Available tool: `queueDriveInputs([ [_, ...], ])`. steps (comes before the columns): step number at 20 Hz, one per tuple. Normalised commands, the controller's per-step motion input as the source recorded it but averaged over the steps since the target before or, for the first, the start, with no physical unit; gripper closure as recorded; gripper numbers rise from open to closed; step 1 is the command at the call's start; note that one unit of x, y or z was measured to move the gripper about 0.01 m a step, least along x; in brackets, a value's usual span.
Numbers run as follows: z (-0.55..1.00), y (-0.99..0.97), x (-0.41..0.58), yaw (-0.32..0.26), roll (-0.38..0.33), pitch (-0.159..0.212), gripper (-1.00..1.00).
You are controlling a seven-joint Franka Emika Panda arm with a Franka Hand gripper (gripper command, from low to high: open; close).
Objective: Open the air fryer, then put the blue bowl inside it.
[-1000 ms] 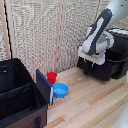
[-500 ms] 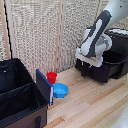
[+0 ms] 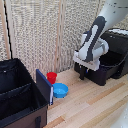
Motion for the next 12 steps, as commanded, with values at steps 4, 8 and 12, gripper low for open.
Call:
queueDriveInputs([
  [4, 0.06, 0.22, -0.006, -0.054, -0.028, 0.004, -1.00],
  [8, 0.54, 0.14, -0.016, -0.034, -0.037, 0.000, -1.00],
  [12, 0.88, 0.15, -0.085, -0.034, -0.010, 0.000, -1.00],
])
